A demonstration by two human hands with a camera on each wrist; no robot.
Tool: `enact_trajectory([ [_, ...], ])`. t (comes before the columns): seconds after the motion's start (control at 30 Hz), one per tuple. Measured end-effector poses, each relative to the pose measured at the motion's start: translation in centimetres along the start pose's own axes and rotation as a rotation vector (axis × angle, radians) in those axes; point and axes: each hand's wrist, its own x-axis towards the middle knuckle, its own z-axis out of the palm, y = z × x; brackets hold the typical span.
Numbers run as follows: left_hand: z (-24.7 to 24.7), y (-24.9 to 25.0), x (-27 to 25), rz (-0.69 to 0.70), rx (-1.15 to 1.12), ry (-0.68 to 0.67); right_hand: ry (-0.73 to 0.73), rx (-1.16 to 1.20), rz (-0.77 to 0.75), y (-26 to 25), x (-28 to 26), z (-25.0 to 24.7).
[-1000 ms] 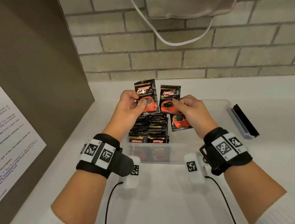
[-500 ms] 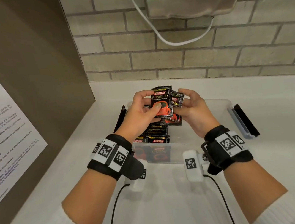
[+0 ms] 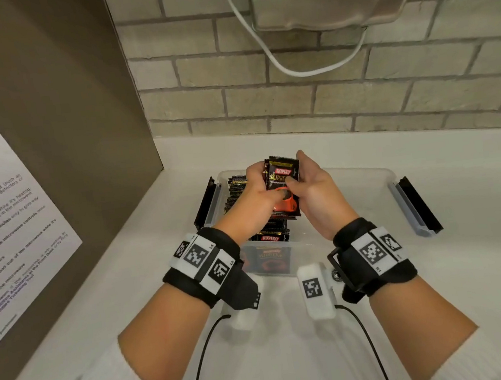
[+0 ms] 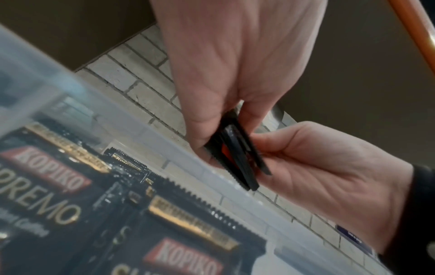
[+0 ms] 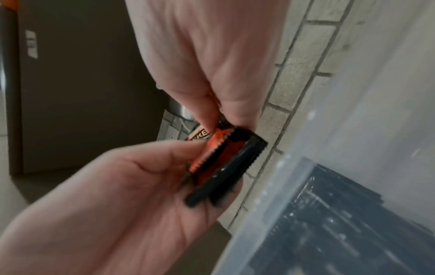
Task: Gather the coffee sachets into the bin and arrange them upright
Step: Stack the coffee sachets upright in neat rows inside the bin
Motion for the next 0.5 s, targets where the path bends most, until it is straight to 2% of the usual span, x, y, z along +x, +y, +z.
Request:
enact_trajectory([
  [0.1,-0.8,0.8,-0.7,-0.122,-0.339,-0.059,-0.012,0.052,-0.043,0.1,0.3,0.0],
  [0.17,-1.5,1.2,-1.3,-0.197,-0.516,-0.198,-0.018,0.1,-0.079,-0.1,0.5,0.4],
  [0.23,-2.0,1.4,-1.5,-0.236,-0.577,-0.305,-0.008,0.079,-0.114,-0.4,0.5,0.9],
  [0.4,-2.8,1.0,-1.2,-0.202,-0.321,-0.275,-0.002,-0.179,-0.167,-0.3,1.0,1.0],
  [0.5,-3.9,0.5,-1.1,-0.197,-0.179,-0.287,-0.065,-0.38,-0.222,-1.2,1.5,0.3],
])
